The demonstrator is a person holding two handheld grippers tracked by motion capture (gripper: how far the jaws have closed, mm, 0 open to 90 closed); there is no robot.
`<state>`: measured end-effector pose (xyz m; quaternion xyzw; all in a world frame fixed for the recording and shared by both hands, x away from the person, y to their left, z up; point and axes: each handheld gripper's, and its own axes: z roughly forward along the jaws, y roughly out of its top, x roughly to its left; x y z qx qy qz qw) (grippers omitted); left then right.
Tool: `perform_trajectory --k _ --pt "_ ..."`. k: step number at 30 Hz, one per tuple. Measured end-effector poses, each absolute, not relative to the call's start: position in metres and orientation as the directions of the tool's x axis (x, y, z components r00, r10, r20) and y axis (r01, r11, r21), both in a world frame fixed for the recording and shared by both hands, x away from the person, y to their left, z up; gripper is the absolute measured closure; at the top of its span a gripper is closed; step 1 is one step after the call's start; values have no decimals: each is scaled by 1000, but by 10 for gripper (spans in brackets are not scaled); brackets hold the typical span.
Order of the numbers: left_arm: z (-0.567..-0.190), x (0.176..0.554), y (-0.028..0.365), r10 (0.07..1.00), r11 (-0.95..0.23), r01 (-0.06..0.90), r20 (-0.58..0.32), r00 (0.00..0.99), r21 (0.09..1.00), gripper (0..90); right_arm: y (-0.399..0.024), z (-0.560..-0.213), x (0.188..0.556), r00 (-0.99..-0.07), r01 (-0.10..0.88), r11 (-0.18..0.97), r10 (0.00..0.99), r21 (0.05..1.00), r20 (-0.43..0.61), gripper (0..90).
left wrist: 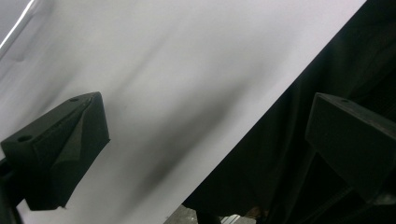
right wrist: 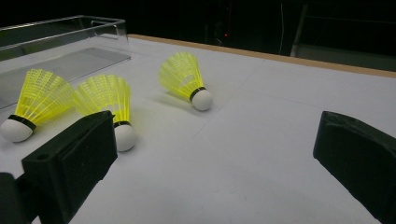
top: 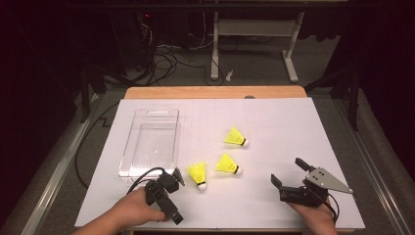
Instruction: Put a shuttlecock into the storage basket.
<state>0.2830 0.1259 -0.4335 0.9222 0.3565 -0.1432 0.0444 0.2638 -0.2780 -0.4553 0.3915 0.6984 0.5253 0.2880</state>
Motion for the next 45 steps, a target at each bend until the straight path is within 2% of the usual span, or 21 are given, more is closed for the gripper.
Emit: perform_trajectory --k 45 --pt "-419 287 52 521 -832 554 -325 789 13 8 -277 -456 263 -538 245 143 843 959 12 2"
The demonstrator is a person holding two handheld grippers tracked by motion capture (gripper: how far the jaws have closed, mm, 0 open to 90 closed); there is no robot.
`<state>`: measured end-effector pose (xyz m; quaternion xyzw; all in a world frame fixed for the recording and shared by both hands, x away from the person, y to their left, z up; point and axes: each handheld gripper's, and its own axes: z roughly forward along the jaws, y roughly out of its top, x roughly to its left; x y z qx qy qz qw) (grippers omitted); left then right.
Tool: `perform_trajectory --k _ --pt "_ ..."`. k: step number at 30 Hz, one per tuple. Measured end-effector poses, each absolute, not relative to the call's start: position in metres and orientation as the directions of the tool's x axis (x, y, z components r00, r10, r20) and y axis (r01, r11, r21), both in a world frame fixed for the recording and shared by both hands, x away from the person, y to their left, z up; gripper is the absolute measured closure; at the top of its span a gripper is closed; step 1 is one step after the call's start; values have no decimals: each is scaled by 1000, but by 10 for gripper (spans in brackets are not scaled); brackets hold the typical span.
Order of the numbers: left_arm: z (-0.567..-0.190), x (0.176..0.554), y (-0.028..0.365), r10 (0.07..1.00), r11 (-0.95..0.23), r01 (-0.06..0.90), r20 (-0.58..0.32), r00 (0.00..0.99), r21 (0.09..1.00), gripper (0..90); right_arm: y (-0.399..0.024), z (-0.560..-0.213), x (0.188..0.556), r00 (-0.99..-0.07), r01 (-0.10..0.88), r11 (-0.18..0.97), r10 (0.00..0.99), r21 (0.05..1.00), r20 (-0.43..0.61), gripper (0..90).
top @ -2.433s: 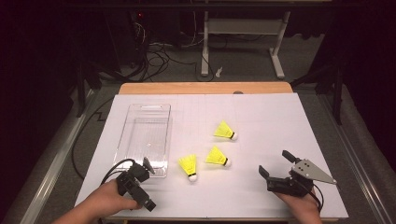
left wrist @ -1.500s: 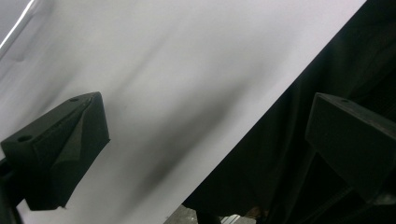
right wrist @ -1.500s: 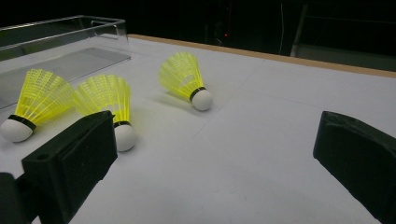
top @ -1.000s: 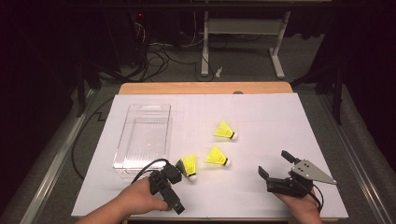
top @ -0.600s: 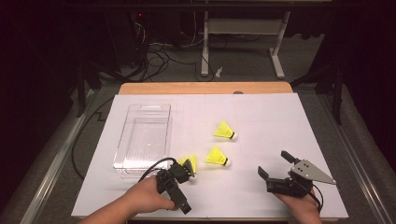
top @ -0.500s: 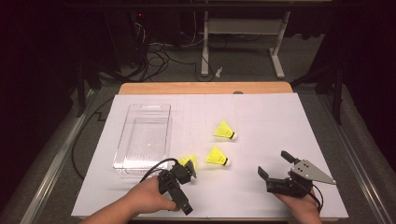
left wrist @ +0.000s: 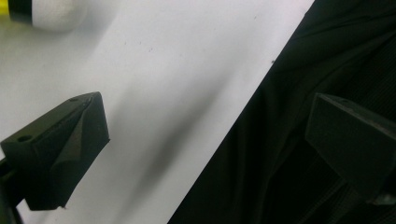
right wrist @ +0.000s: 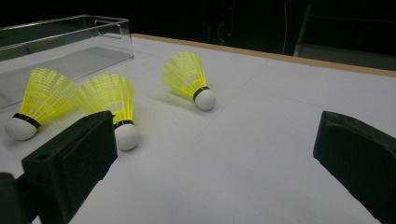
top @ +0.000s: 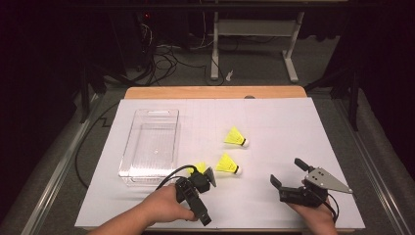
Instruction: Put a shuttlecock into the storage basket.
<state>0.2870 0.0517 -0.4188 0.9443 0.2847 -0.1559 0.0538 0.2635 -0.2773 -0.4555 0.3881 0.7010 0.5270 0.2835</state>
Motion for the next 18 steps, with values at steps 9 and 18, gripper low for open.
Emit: perform_trajectory --k 9,18 --pt "-408 291 44 504 -843 538 -321 801 19 9 -277 -456 264 -541 245 143 841 959 13 3" --pt "-385 301 40 506 -838 544 -306 806 47 12 -277 -455 264 -541 245 143 841 959 13 4"
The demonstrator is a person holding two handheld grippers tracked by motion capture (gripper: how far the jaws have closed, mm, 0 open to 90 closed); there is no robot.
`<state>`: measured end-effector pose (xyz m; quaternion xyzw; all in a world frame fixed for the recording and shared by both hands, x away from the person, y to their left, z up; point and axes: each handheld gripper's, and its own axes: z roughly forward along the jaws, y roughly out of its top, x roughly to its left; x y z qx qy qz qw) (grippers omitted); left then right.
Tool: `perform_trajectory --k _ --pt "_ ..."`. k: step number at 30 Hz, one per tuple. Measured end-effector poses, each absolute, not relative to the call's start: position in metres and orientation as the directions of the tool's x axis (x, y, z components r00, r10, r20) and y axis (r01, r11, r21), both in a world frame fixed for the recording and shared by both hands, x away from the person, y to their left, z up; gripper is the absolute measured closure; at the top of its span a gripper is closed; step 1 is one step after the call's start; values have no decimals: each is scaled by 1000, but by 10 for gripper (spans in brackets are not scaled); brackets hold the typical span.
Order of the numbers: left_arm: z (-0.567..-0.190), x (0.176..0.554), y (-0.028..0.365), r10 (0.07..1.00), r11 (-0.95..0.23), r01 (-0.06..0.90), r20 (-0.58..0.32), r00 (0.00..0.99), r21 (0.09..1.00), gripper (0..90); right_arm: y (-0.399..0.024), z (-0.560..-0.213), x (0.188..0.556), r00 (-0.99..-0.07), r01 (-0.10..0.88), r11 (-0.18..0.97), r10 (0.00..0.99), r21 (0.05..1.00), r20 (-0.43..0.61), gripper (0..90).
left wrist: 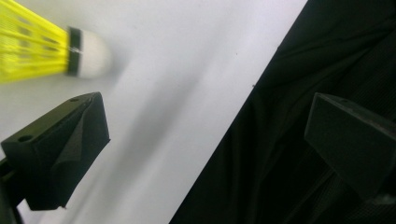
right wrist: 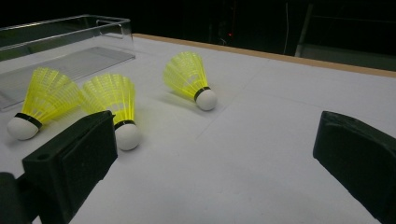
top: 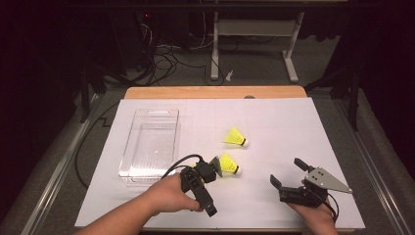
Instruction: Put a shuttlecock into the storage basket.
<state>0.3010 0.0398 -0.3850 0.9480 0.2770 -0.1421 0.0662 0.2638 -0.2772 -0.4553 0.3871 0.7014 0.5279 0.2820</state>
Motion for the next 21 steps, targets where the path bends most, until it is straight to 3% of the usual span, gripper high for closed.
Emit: perform_trajectory --k 21 --pt "-361 329 52 529 -818 572 -309 790 63 10 -277 -455 264 -543 245 148 839 958 9 4"
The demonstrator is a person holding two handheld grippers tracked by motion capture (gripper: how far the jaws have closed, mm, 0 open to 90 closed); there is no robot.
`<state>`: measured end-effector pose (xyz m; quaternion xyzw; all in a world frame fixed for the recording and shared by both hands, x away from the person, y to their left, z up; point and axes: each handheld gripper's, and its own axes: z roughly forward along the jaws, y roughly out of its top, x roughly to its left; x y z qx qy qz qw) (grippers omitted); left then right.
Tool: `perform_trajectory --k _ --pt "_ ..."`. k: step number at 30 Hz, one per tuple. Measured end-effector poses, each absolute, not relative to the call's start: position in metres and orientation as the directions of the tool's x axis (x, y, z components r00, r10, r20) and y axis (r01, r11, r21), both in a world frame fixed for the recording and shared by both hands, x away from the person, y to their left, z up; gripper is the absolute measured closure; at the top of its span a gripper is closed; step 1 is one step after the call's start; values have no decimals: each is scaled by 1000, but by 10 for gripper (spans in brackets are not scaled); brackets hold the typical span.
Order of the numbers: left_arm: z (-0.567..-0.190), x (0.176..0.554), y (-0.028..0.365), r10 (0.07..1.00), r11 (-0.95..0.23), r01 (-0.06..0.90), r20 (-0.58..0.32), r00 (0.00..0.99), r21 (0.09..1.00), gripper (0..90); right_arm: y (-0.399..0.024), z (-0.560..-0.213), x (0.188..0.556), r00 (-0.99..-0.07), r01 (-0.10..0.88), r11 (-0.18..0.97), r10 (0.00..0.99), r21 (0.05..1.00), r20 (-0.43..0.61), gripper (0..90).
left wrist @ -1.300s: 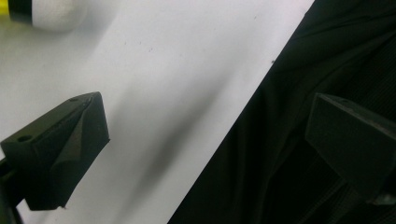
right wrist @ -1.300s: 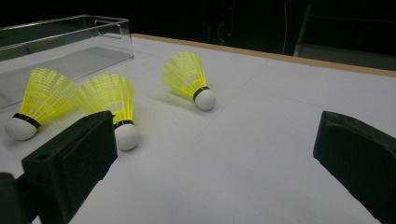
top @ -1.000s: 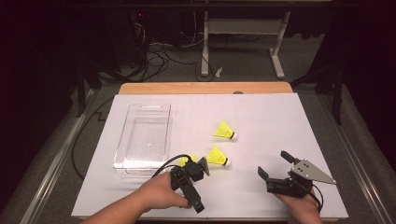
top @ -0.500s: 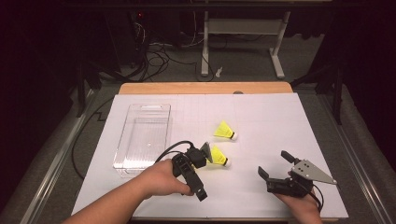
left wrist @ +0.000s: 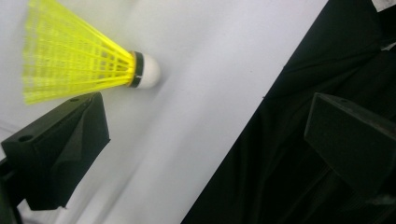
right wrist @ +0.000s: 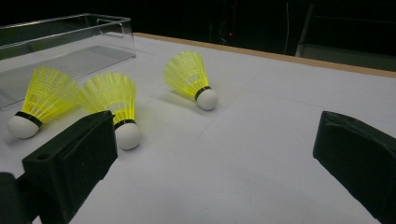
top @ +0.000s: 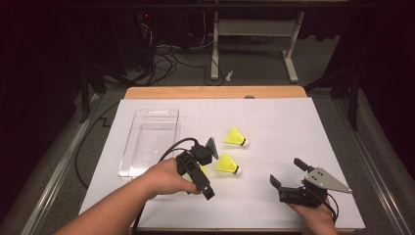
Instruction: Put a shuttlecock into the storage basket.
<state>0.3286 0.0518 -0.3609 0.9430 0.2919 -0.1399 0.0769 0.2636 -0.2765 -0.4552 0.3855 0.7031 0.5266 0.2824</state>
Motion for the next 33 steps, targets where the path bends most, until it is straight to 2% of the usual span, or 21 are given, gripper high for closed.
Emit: perform_trajectory --k 16,25,33 --pt "-338 353 69 574 -781 619 -292 765 87 8 -278 -455 263 -545 244 143 839 959 13 5" --pt "-340 363 72 579 -777 626 -309 755 73 10 -278 -454 263 -548 243 141 836 960 15 6" --pt "-346 374 71 607 -757 649 -287 741 74 19 -278 -454 263 -551 245 141 834 959 18 9"
